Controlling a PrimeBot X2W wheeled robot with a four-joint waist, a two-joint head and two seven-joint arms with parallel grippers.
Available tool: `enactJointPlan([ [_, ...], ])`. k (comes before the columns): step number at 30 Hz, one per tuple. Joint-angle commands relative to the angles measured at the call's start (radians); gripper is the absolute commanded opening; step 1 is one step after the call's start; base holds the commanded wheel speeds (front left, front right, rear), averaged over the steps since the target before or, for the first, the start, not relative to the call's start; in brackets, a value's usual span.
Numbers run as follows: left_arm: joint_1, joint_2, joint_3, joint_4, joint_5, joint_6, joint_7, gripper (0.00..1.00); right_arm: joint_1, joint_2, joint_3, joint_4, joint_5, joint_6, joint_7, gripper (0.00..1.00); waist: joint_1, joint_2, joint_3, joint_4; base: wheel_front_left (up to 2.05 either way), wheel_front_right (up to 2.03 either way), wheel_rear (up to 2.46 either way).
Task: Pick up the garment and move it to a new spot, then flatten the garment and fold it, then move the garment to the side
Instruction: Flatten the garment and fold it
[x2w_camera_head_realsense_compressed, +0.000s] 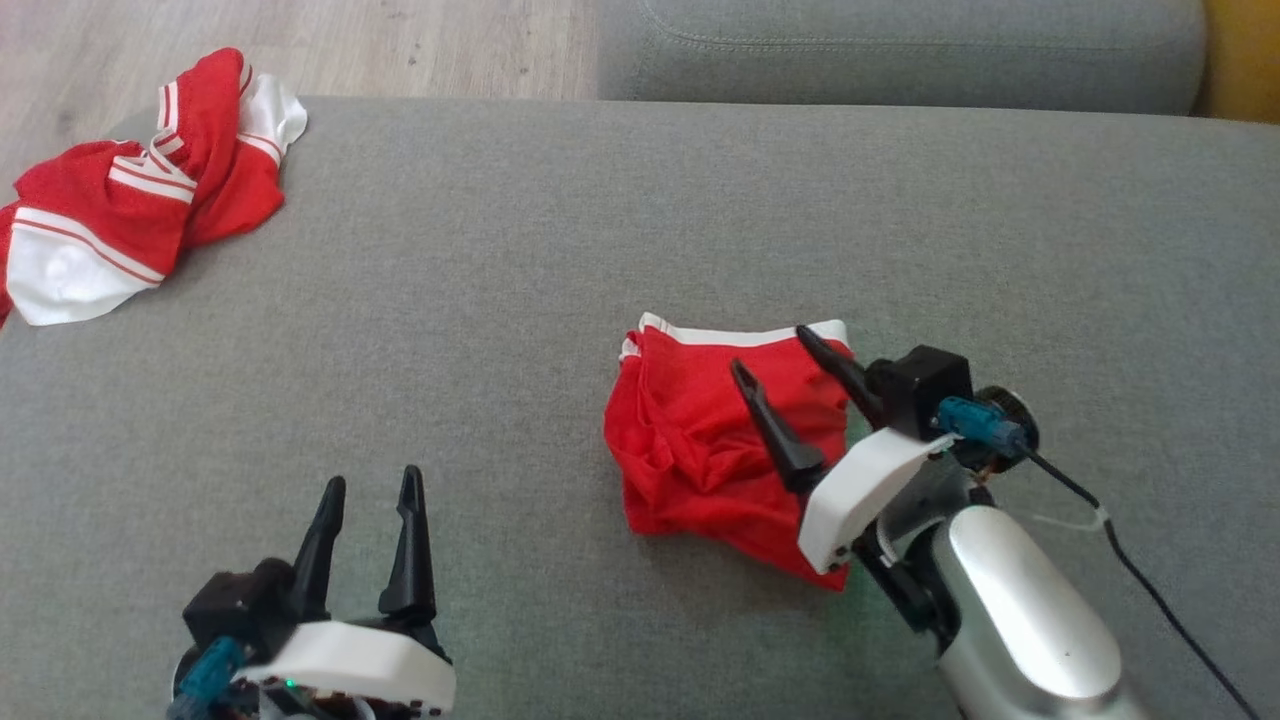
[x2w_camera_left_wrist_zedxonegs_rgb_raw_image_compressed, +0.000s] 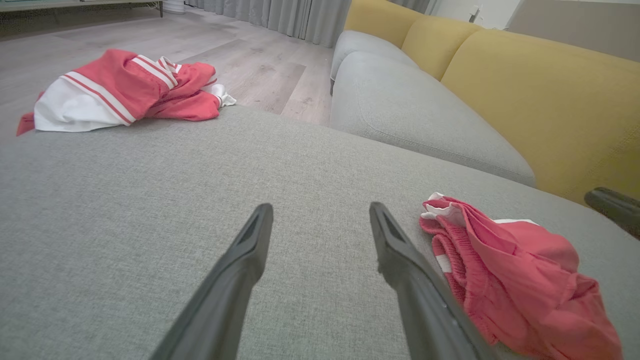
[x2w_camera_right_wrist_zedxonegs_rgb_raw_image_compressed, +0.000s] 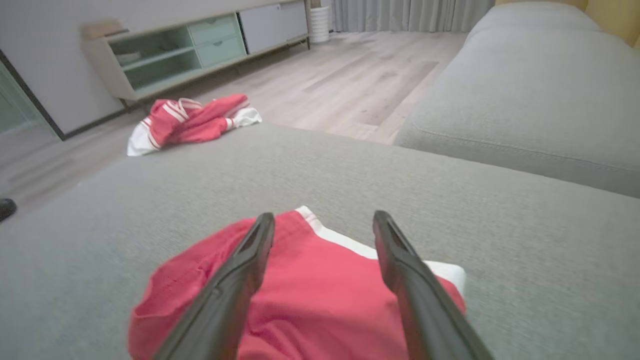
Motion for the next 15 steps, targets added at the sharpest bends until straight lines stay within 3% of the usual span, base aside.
enactJointPlan([
  [1,-0.035,0.008,0.037,-0.026,-0.009,0.006,-0.016,1.0,-0.032,0.01,0.004,-0.018,-0.042,-0.001,0.012,1.0,0.0,-0.0001,0.003,0.004,0.0,0.0,0.0],
  [3,-0.038,0.006,0.033,-0.025,-0.008,0.004,-0.016,1.0,-0.041,0.01,0.006,0.012,-0.104,-0.001,0.029,1.0,0.0,-0.0001,0.008,0.01,0.0,0.0,0.0],
  [4,-0.04,0.004,0.032,-0.023,-0.009,0.002,-0.016,1.0,-0.041,0.01,0.009,0.028,-0.114,-0.001,0.035,0.93,0.0,-0.0001,0.01,0.014,0.0,0.0,0.0],
  [6,-0.043,0.001,0.031,-0.02,-0.009,0.001,-0.017,1.0,-0.04,0.01,0.034,0.058,-0.125,-0.001,0.041,0.46,0.0,-0.0001,0.013,0.023,0.0,0.0,0.0],
  [10,-0.043,0.0,0.034,-0.012,-0.012,0.0,-0.021,1.0,-0.027,0.01,0.095,0.109,-0.142,-0.001,0.04,0.02,0.0,-0.0001,0.016,0.036,0.0,0.0,0.0],
  [15,-0.042,0.002,0.037,-0.009,-0.014,0.0,-0.024,1.0,-0.009,0.01,0.175,0.122,-0.103,-0.001,0.033,0.0,0.0,-0.0001,0.017,0.045,0.0,0.0,0.0],
])
